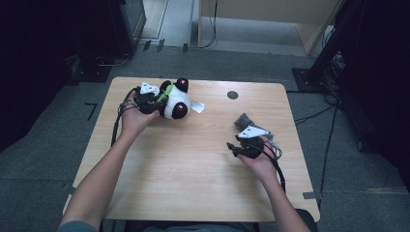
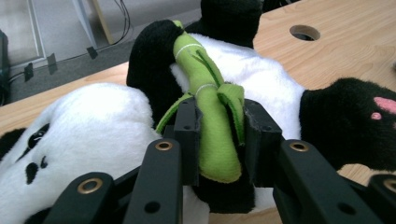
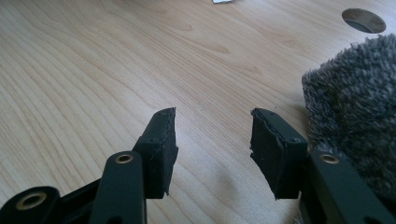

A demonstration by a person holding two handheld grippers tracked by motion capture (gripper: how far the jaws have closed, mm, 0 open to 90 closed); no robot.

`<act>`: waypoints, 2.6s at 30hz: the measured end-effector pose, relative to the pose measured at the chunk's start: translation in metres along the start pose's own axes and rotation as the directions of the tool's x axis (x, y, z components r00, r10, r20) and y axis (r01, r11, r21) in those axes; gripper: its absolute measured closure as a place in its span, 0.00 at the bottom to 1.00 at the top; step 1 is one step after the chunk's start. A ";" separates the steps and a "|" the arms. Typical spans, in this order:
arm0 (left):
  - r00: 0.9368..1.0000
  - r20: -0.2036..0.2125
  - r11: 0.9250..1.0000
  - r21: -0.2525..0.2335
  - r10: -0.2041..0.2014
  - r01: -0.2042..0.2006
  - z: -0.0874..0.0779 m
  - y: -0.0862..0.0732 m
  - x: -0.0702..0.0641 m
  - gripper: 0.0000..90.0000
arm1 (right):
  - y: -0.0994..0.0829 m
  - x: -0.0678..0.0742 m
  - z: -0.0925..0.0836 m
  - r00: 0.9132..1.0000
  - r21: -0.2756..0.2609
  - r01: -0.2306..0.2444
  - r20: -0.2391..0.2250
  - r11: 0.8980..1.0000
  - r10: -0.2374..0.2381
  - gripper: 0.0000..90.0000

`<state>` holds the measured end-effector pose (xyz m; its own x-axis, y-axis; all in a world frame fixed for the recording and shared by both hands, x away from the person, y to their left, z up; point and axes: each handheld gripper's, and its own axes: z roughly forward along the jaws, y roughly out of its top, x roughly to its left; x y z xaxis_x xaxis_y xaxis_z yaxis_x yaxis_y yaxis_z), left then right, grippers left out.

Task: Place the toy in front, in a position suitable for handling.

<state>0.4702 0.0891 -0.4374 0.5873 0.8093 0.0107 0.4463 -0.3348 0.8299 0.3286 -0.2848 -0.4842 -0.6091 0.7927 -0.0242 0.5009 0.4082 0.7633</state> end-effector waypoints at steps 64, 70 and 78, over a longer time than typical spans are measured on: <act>0.971 0.240 0.999 0.048 -0.006 -0.006 -0.066 -0.031 -0.128 0.77 | 0.000 -0.071 -0.009 0.971 -0.012 -0.175 0.161 0.985 0.174 0.57; 0.970 0.244 1.000 0.024 0.005 -0.011 -0.066 -0.036 -0.128 0.71 | 0.001 -0.076 0.007 0.967 0.036 -0.181 0.188 0.983 0.171 0.63; 0.967 0.253 1.000 0.008 0.009 -0.011 -0.065 -0.038 -0.127 0.63 | -0.005 -0.080 0.014 0.965 0.065 -0.206 0.178 0.976 0.192 0.84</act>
<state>0.3345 0.0306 -0.4343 0.7430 0.6578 -0.1235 0.4450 -0.3476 0.8253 0.3836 -0.3443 -0.4948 -0.3823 0.9240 0.0085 0.6548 0.2644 0.7081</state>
